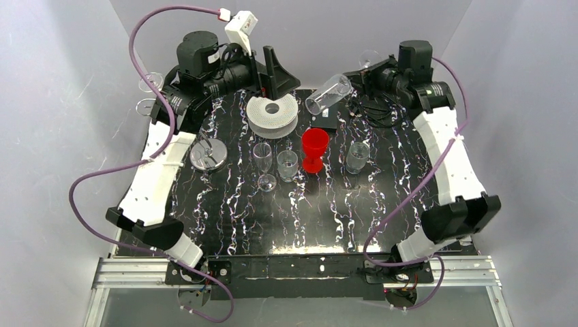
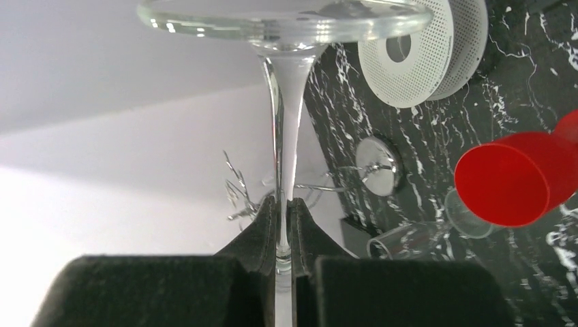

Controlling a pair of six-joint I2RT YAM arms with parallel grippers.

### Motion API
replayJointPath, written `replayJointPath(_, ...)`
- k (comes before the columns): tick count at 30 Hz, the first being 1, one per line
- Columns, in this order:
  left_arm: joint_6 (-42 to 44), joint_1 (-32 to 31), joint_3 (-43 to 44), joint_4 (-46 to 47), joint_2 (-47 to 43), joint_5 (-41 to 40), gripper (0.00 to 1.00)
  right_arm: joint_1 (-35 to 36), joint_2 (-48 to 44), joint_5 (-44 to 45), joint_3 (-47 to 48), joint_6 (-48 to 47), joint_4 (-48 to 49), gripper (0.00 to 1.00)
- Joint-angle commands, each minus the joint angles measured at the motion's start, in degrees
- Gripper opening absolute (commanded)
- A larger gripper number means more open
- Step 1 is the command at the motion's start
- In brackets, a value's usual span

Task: Take the wine glass off the wine glass rack
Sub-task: Place the wine glass at the center of the board.

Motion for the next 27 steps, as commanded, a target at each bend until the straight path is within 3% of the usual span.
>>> replayJointPath(1, 2.03, -2.78, 2.92, 2.23, 0.04, 1.66, 0.90, -1.70, -10.14, 7.09, -7.86, 16.56, 3.28, 0.01)
replayJointPath(5, 3.18, -5.84, 2.08, 3.35, 0.61, 0.87, 0.84, -3.29, -14.09, 5.43, -17.09, 23.57, 7.77, 0.01)
replayJointPath(27, 10.87, -17.38, 4.34, 2.91, 5.32, -5.20, 0.63, -9.83, -27.05, -1.12, -28.22, 32.28, 6.92, 0.01)
